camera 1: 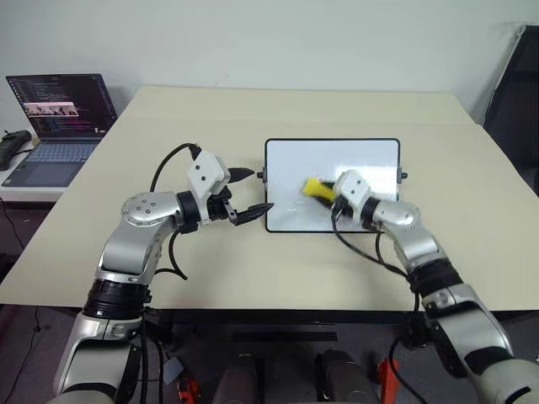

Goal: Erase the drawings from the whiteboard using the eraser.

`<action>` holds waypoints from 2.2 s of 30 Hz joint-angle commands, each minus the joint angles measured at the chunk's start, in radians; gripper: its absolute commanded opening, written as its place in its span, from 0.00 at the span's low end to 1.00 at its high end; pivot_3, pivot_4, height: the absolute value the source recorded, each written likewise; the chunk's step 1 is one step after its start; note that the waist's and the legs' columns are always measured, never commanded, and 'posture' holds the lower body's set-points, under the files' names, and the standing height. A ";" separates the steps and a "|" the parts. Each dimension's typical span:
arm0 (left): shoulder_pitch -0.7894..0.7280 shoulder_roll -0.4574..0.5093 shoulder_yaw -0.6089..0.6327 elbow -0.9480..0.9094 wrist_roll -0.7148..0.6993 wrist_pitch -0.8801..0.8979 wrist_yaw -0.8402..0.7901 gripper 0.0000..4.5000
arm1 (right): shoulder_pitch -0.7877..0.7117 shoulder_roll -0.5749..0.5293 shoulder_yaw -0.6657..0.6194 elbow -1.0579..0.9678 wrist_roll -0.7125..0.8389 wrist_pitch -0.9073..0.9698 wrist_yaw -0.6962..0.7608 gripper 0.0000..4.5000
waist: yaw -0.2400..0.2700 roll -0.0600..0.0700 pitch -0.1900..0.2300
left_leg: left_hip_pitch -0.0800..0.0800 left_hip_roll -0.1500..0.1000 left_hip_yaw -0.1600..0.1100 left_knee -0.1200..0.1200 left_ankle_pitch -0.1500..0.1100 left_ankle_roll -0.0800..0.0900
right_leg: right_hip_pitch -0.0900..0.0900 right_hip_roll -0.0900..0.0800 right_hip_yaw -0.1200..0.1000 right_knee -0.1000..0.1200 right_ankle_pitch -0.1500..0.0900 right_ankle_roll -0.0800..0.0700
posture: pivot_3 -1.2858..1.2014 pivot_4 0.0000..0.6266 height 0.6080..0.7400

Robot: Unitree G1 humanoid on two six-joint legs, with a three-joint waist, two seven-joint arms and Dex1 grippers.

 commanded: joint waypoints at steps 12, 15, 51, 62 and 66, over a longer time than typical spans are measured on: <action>-0.038 -0.021 0.003 -0.003 -0.003 -0.022 -0.007 1.00 | 0.131 -0.034 0.048 -0.077 0.006 0.064 0.199 0.25 | -0.007 -0.003 -0.003 | 0.000 0.000 0.000 0.000 0.000 0.000 | 0.001 0.000 0.000 -0.001 0.000 0.001 | 0.52 0.24 1.00; -0.037 -0.020 0.004 -0.001 -0.003 -0.023 -0.009 1.00 | 0.177 -0.050 0.066 -0.150 0.010 0.099 0.251 0.25 | -0.012 -0.003 -0.002 | 0.001 0.001 0.001 -0.001 0.000 0.000 | 0.000 0.000 0.001 0.000 0.001 0.001 | 0.52 0.24 1.00; -0.070 0.005 0.018 0.019 -0.019 -0.028 -0.058 1.00 | 0.304 -0.487 -0.338 -0.697 0.340 0.482 0.367 0.24 | 0.014 0.003 0.004 | -0.020 0.000 -0.001 -0.002 0.000 -0.001 | -0.019 -0.001 -0.002 -0.003 0.002 0.003 | 0.52 0.24 1.00; -0.061 0.041 0.009 0.010 -0.035 0.002 -0.117 1.00 | 0.467 -0.613 -0.388 -0.665 0.329 0.455 0.421 0.24 | 0.013 0.002 0.004 | -0.020 0.000 0.002 -0.002 -0.001 -0.002 | -0.019 -0.001 0.000 -0.002 0.000 0.007 | 0.52 0.24 1.00; -0.047 0.044 0.009 -0.005 -0.033 0.013 -0.113 1.00 | 0.448 -0.588 -0.367 -0.660 0.325 0.450 0.402 0.24 | 0.014 0.002 0.004 | -0.020 0.000 0.002 -0.001 -0.001 -0.002 | -0.019 -0.001 0.000 -0.003 0.000 0.007 | 0.52 0.24 1.00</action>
